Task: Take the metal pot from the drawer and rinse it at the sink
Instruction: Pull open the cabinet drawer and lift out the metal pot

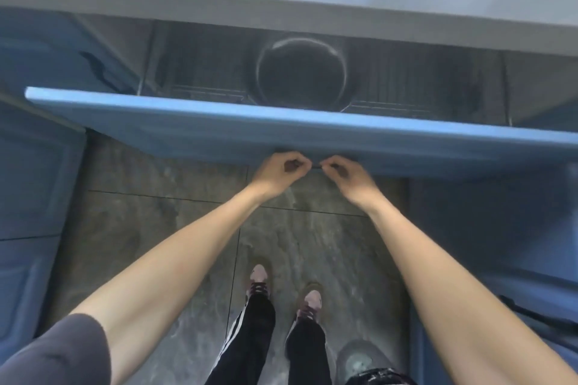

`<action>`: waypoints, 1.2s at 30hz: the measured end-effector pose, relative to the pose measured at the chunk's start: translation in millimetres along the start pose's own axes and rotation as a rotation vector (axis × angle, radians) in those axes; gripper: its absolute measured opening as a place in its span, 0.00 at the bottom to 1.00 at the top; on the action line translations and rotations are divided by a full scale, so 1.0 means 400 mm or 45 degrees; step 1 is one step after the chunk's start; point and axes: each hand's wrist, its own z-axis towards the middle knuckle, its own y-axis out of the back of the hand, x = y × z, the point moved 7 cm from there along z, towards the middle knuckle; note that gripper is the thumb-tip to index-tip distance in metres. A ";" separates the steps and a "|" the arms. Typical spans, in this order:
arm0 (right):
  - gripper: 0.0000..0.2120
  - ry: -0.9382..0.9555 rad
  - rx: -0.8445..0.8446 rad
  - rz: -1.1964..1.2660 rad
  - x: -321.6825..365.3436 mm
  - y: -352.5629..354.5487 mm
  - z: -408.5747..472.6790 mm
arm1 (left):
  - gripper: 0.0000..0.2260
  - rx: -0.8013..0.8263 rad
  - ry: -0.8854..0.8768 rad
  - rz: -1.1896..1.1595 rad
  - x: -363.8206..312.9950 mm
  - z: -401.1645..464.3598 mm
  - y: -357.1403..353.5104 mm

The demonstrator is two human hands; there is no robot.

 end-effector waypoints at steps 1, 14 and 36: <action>0.04 -0.013 0.027 -0.004 -0.011 -0.016 -0.027 | 0.07 0.020 0.010 -0.015 0.013 -0.029 -0.014; 0.07 -0.041 0.054 0.077 -0.110 -0.165 -0.288 | 0.08 0.013 -0.012 0.021 0.109 -0.302 -0.138; 0.11 -0.154 -0.158 0.029 -0.166 -0.274 -0.447 | 0.04 -0.201 0.164 0.025 0.188 -0.490 -0.211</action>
